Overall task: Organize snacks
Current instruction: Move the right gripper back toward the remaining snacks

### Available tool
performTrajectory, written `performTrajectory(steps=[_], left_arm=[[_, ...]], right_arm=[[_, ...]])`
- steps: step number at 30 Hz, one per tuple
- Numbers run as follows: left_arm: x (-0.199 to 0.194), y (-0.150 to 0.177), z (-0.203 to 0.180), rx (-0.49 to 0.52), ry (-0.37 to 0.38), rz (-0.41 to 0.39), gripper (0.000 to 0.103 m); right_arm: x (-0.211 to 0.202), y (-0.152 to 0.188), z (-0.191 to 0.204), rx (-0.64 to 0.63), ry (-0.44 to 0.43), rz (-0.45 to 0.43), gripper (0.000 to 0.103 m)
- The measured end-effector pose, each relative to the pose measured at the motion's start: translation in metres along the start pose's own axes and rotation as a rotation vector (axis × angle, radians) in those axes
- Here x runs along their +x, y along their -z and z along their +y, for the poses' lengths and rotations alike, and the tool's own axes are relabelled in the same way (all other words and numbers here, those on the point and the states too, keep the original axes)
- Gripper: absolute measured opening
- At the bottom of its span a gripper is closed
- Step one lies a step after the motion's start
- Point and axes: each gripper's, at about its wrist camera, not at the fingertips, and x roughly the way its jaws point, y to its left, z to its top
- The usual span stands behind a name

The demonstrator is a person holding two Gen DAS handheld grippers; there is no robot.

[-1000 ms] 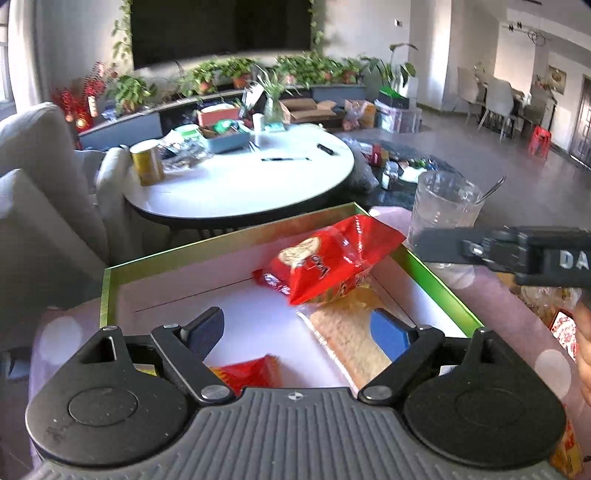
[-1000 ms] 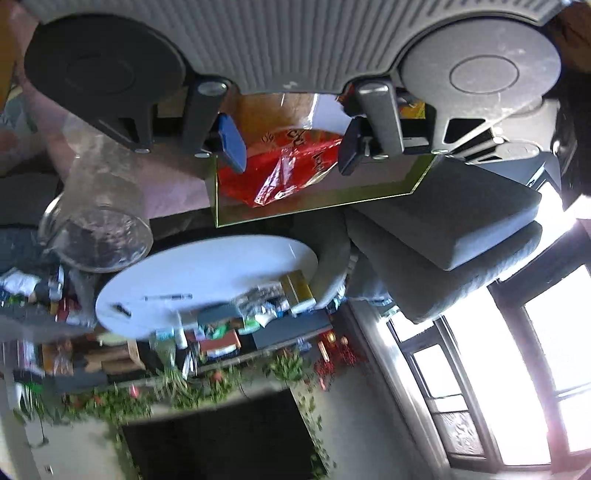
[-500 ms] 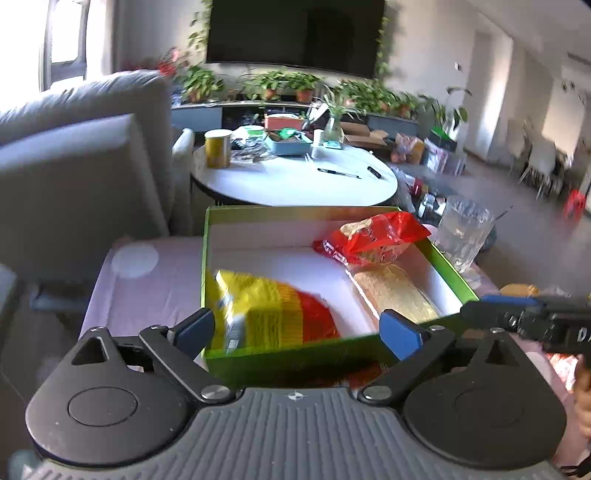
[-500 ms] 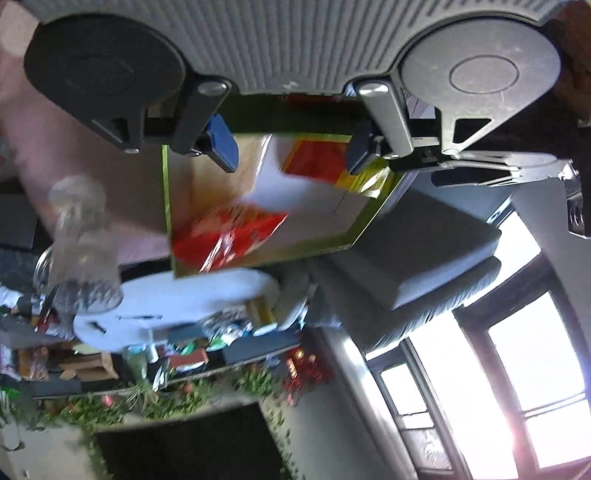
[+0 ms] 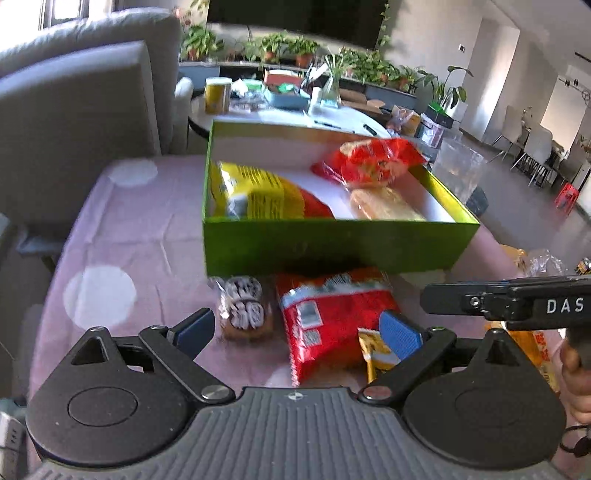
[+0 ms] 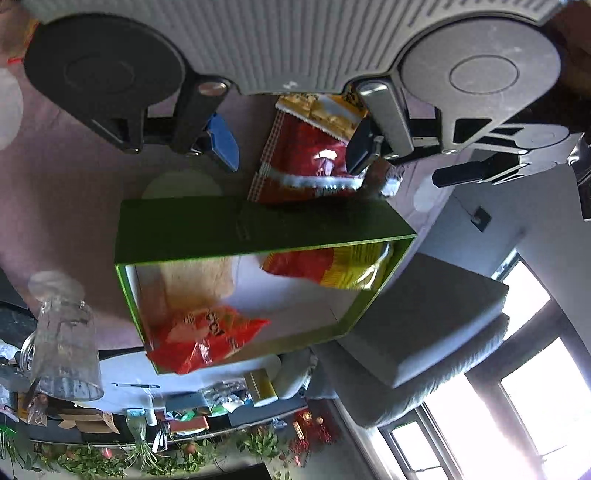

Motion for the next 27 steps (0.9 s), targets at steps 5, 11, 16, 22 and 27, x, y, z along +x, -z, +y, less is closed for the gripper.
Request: performTrajectory(steps=[5,11,16,22,27], left_arm=[[0.011,0.006,0.002,-0.035,0.013,0.039,0.095],[0.019,0.007,0.003,-0.059,0.023,0.051,0.095],[0.021,0.006,-0.001,-0.03,0.021,0.052,0.095],[0.023,0.007,-0.008,0.006,0.037,0.053,0.096],[0.025,0.008,-0.018,0.039,0.072,0.063,0.096]], right_arm=[[0.004,0.006,-0.001,0.026,0.022,0.016,0.066],[0.012,0.007,-0.006,0.072,0.037,0.034,0.066],[0.02,0.003,-0.006,0.103,0.036,0.051,0.067],[0.029,0.002,-0.004,0.112,0.034,0.079,0.067],[0.035,0.002,-0.004,0.114,0.026,0.105,0.067]])
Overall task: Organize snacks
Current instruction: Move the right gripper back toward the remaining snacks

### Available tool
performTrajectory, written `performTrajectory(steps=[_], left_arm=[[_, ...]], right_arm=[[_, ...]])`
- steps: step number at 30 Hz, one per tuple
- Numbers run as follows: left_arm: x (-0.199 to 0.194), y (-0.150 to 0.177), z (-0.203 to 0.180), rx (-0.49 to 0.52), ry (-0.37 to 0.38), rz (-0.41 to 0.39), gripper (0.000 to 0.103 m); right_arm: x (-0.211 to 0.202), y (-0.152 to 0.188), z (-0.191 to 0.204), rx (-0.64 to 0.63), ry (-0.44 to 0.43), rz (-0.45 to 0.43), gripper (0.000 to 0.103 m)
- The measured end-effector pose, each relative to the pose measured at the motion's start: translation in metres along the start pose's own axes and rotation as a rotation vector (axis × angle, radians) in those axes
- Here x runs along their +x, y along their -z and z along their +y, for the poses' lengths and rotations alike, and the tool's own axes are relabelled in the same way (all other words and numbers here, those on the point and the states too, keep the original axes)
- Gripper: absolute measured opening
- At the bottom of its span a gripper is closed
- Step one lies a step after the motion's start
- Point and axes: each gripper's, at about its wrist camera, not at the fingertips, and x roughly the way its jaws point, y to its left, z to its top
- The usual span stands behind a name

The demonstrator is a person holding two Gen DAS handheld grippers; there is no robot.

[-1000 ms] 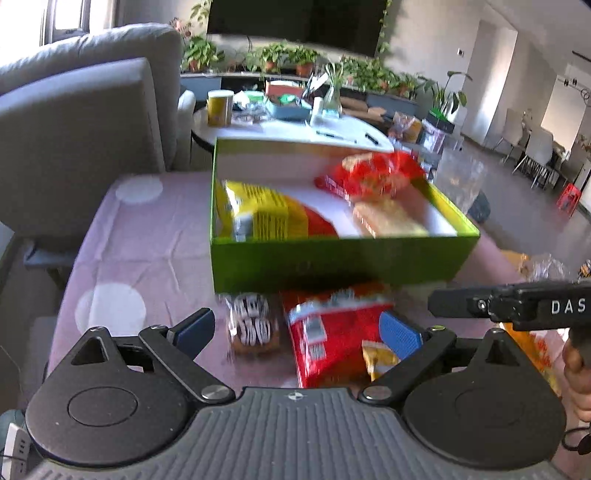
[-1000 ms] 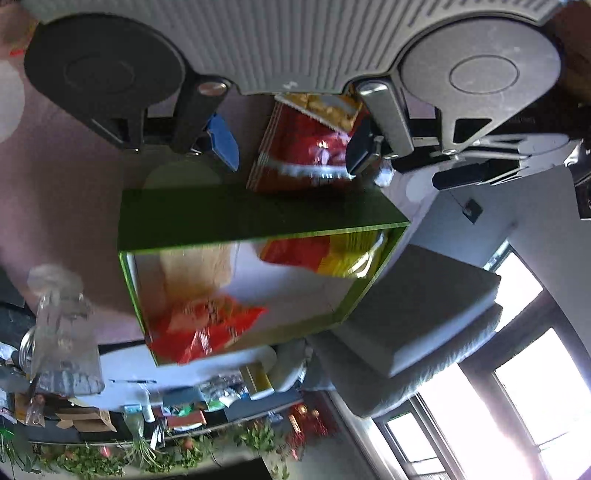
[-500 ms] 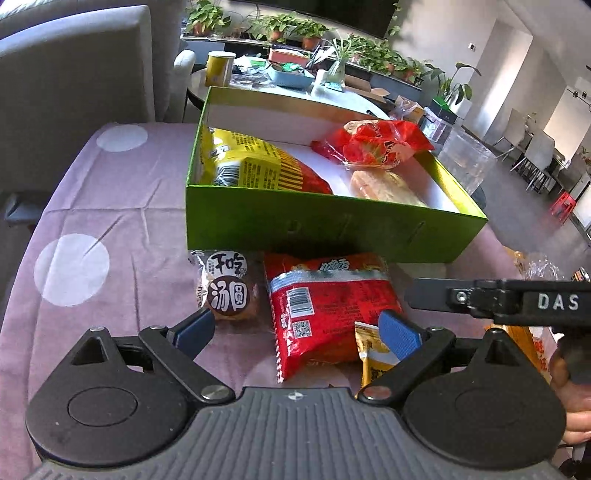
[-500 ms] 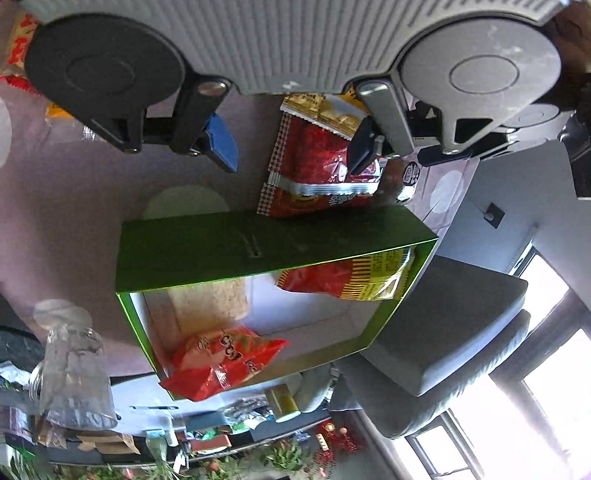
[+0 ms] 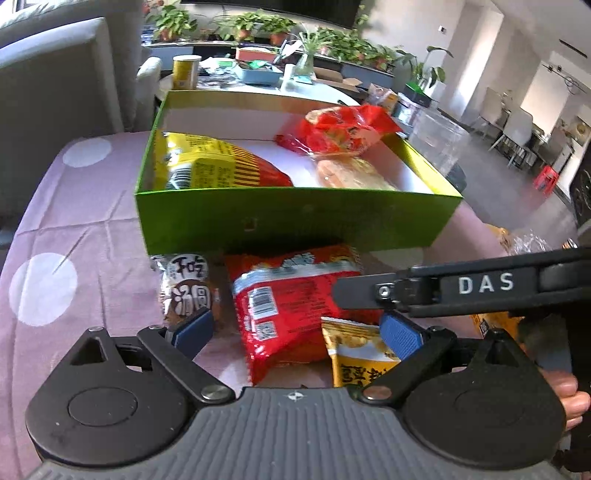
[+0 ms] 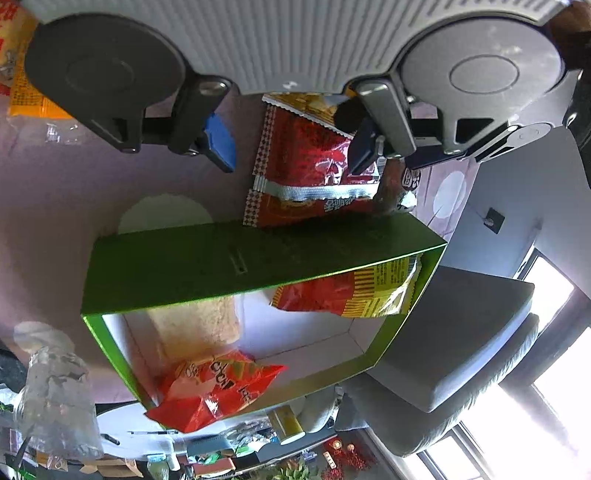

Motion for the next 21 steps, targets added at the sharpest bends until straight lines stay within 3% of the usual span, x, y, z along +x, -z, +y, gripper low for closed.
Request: performTrajectory(steps=[6,17,21], left_arm=[[0.012,-0.005,-0.011,0.034,-0.02,0.009,0.097],[0.007,0.006,-0.033,0.07,0.149,0.06,0.093],[-0.005,0.009,-0.031,0.066,0.147,0.056,0.093]], right_arm=[[0.006,0.0,-0.003,0.017,-0.007,0.019,0.068],[-0.004,0.011,-0.001,-0.046,-0.007,0.028,0.067],[-0.019,0.015,-0.008,-0.045,-0.011,0.017,0.067]])
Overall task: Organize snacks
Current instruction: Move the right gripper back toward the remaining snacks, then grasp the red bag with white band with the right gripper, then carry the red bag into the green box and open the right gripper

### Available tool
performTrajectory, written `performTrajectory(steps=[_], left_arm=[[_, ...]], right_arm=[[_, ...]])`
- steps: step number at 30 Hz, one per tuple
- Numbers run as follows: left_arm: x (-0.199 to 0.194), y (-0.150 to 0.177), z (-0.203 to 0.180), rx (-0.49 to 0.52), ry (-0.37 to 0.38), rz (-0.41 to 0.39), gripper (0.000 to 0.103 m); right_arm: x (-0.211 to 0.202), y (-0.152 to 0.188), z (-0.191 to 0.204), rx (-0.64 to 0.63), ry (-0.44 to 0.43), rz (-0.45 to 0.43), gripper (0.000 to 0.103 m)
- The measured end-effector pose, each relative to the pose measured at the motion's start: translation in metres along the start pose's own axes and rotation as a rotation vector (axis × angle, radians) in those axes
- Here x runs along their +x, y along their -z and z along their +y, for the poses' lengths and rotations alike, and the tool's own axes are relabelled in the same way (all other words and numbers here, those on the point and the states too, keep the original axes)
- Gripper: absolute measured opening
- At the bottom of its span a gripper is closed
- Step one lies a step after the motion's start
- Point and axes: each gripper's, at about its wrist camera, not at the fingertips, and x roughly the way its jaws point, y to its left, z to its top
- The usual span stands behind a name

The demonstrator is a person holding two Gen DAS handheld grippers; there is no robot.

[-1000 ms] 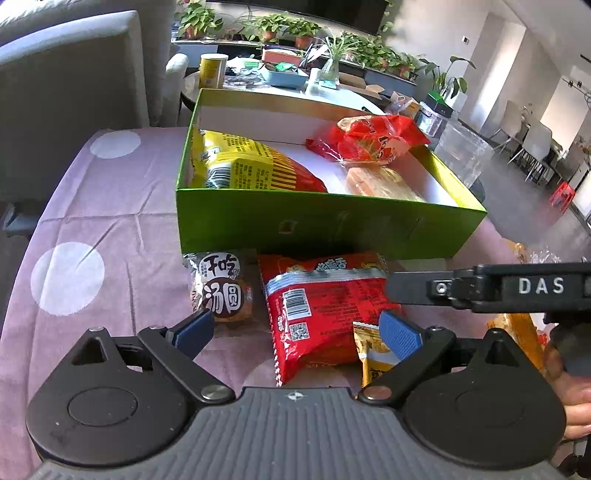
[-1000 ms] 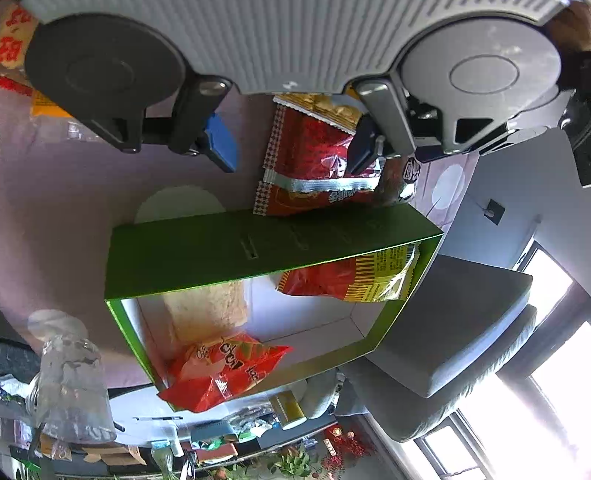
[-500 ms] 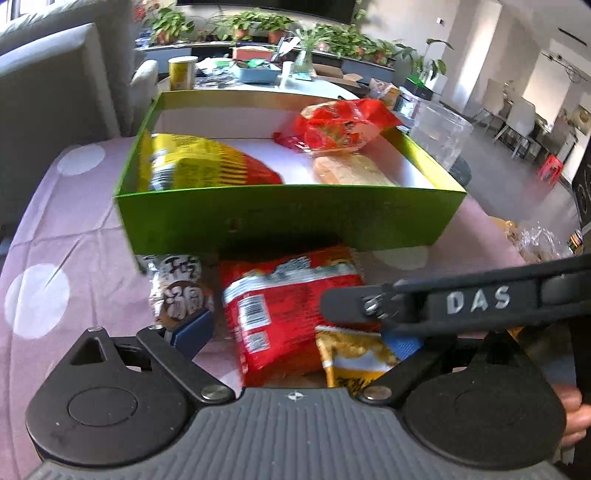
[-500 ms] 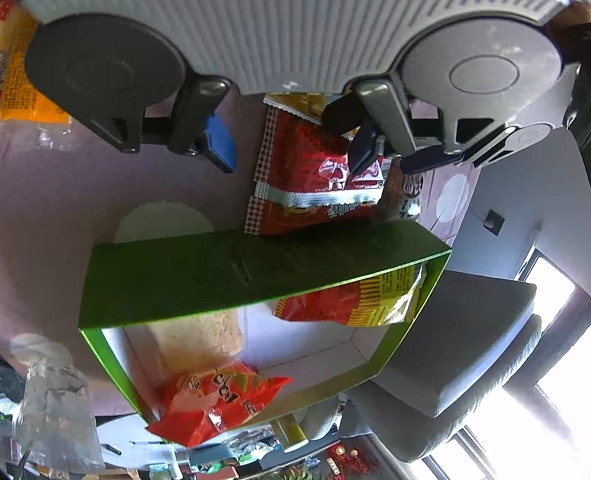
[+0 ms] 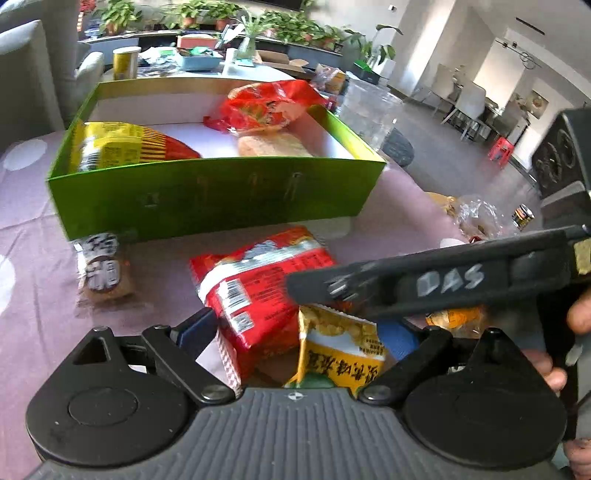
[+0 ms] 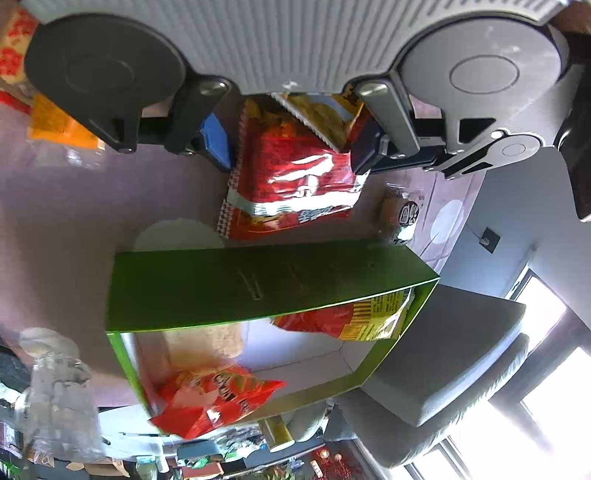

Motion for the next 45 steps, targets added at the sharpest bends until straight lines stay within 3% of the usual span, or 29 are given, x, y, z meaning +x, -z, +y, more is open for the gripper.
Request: performTrajectory(steps=[7,13,17,19,20,25,35,45], left_arm=[[-0.018,-0.005,0.016,-0.079,-0.056,-0.058,0.092],[0.0,-0.011,0.02,-0.091,-0.063,-0.013,0.09],[0.017,-0.011,0.022,-0.108,-0.052,0.037,0.081],[0.02,-0.008,0.017,-0.063,-0.039,0.038,0.079],[0.021,-0.007,0.012,-0.033,-0.037,0.041,0.072],[0.021,-0.008,0.002,-0.008,-0.017,0.038,0.07],[-0.018,-0.02,-0.017,0.03,-0.022,-0.081,0.069],[-0.037,-0.054,-0.037,0.096,-0.047,-0.17,0.069]], right_arm=[[-0.018,-0.008,-0.015,0.053,0.036,-0.072,0.067],[-0.005,-0.006,-0.013,0.057,0.051,-0.039,0.067],[0.001,-0.003,-0.013,0.048,0.076,-0.024,0.067],[0.003,-0.002,-0.01,0.022,0.067,-0.013,0.066],[0.005,-0.001,-0.007,0.001,0.055,-0.008,0.061],[0.008,0.001,-0.001,-0.018,0.001,0.01,0.048],[-0.027,-0.003,0.014,-0.058,-0.01,-0.105,0.046],[-0.054,-0.024,0.021,-0.089,-0.015,-0.221,0.047]])
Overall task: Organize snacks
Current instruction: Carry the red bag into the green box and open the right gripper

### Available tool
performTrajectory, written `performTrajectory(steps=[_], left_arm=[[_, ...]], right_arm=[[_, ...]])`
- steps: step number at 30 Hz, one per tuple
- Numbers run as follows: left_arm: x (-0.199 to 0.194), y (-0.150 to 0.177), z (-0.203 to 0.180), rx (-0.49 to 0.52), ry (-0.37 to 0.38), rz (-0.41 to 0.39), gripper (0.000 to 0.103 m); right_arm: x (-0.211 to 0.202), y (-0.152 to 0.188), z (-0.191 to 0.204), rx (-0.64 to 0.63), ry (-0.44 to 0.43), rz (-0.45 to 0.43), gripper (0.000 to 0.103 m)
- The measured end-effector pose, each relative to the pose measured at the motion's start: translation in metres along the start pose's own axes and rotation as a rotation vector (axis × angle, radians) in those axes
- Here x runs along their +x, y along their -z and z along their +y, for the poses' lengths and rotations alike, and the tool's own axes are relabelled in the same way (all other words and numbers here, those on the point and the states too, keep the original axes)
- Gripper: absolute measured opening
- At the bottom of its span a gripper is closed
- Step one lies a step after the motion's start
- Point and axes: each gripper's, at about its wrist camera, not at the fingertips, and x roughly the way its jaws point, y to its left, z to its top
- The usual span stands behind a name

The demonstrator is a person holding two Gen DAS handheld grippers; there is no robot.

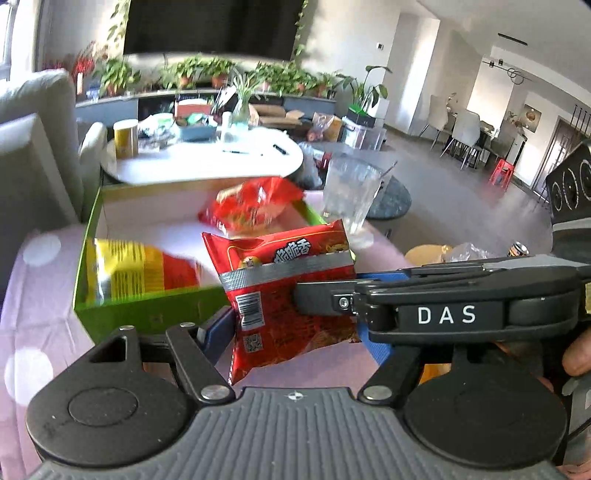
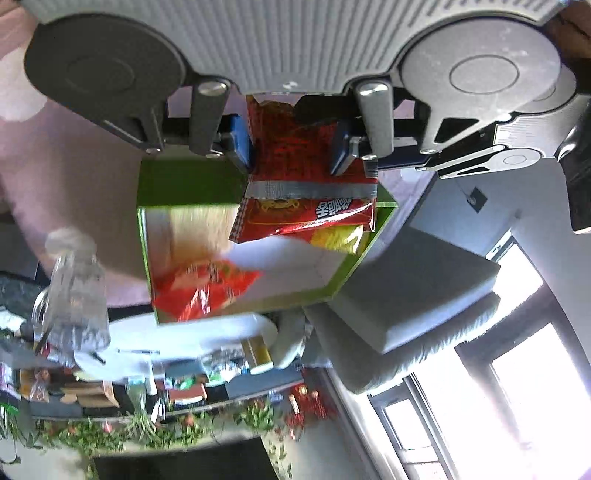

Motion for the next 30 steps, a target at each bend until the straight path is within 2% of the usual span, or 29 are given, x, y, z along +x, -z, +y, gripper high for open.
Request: performTrajectory(steps=[8,20,30], left_arm=[[0.009,-0.02,-0.005,0.024,0.002,-0.017,0.069],[0.038,-0.042,0.004,0.02,-0.001,0.004,0.069],[0.067,-0.046,0.015,-0.004,0.006,0.035,0.069]], right_arm=[[-0.003,-0.019,-0.012,0.009,0.002,-0.05,0.047],[0.014,-0.038,-0.032,0.039,-0.003,-0.058,0.047],[0.032,-0.043,-0.047,0.064,0.001,-0.043,0.047]])
